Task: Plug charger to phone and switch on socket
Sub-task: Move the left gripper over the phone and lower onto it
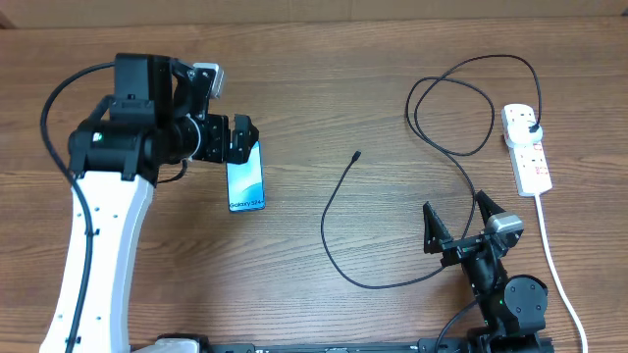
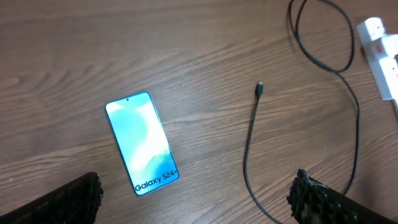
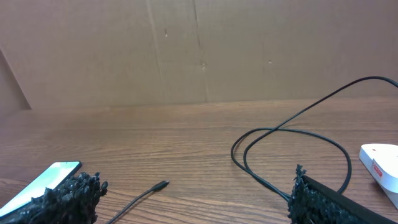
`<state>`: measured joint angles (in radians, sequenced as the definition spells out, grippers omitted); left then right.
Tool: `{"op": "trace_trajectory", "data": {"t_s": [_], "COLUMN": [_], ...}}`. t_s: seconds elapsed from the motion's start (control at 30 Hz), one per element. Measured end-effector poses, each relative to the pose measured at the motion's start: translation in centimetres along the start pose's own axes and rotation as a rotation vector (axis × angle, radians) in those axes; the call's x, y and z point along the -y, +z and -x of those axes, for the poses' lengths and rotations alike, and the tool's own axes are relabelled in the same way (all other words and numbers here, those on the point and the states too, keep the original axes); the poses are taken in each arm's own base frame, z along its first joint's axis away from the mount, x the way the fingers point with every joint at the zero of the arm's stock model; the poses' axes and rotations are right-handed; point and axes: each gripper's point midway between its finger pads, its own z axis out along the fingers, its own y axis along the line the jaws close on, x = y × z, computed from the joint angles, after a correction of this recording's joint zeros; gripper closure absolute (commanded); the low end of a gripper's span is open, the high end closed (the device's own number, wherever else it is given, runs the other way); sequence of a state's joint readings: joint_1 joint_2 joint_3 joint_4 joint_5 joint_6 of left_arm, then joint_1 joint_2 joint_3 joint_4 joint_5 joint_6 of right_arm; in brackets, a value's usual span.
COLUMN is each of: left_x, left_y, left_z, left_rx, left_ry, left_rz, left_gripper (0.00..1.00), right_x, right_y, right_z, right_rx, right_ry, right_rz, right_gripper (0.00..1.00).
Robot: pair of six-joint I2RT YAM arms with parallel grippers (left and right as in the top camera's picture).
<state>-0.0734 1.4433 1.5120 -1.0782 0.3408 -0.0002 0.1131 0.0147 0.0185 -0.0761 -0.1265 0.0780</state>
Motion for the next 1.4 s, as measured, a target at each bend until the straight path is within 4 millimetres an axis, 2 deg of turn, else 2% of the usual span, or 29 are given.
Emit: {"op": "trace_trajectory", "data": {"t_s": [0.33,0.7,1.03,1.2,1.4], "left_x": [-1.4,-5.2,-6.0,-6.7,-7.4], "left_y": [4.2,9.2,12.6,14.9,16.6], "left_z": [-0.9,-3.3,-4.8,-6.3,-7.7], "left_rx": [-0.112,-0.262,-0.330,-0.394,-0.452], "left_ry": [-0.059,-0.217,-0.254,-0.294,-0.317], "left_rz": [-0.002,0.203,0.305,0.330,0.343], "left_gripper": [0.00,0.00,0.00,0.00,0.00], "right_x": [0.0,0.0,0.0,0.0,0.0], "right_y": [0.0,0.0,0.0,0.0,0.0], "right_z": [0.0,0.0,0.0,0.0,0.0], "right_rx": [0.000,0.000,0.000,0.000,0.000], "right_ry": [0.000,0.000,0.000,0.000,0.000], "right_rz": [-0.001,0.000,0.000,0.000,0.000], "right_gripper": [0.00,0.00,0.00,0.00,0.00]}}
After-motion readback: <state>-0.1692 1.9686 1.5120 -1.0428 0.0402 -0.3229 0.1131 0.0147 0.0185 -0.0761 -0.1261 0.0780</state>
